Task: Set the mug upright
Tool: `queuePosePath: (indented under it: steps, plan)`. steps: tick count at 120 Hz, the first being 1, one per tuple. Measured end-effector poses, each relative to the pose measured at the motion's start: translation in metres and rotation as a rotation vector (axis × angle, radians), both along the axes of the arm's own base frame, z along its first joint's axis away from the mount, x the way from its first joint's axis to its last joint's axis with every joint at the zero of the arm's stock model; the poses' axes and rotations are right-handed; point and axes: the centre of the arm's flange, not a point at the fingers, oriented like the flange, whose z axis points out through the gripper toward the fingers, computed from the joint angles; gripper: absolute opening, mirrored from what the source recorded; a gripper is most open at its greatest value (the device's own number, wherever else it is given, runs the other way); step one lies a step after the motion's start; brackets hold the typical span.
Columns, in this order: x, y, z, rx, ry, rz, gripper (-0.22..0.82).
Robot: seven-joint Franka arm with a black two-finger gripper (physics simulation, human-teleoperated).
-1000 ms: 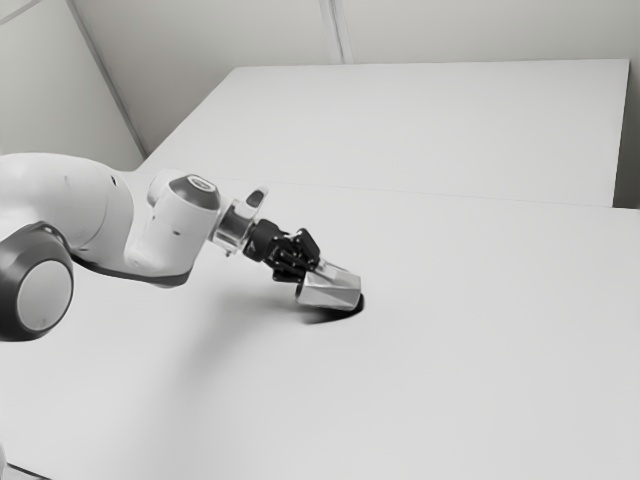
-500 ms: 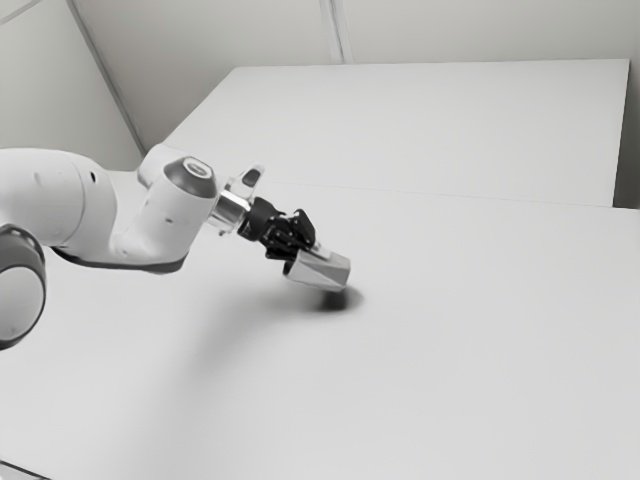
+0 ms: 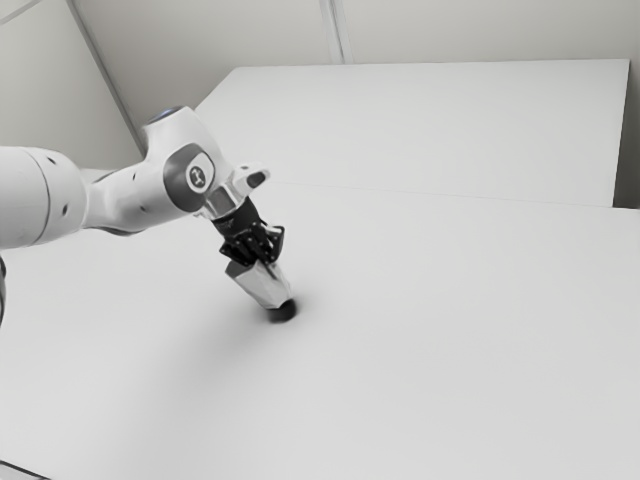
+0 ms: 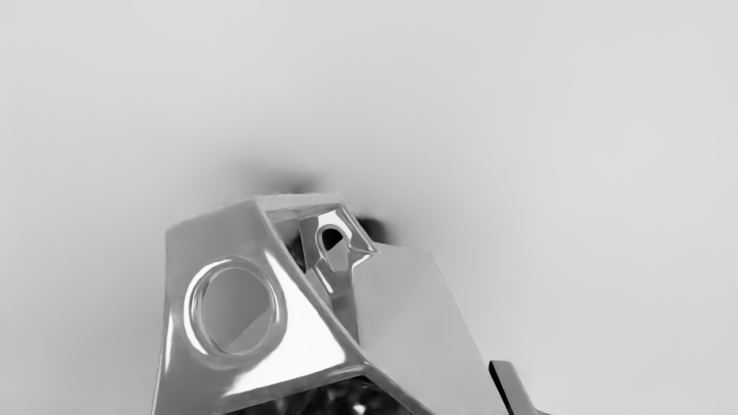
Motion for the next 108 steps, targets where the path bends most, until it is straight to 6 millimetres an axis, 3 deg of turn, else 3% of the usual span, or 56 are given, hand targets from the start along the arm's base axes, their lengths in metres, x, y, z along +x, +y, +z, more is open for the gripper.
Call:
queuePosePath:
  steps: [28, 66, 108]
  plan:
    - [-0.008, -0.010, -0.010, 0.133, 0.113, 0.078, -0.15]
    - [-0.004, -0.015, -0.017, 0.240, 0.093, 0.203, -0.15]
    - [-0.014, -0.005, -0.029, 0.298, 0.094, 0.306, -0.15]
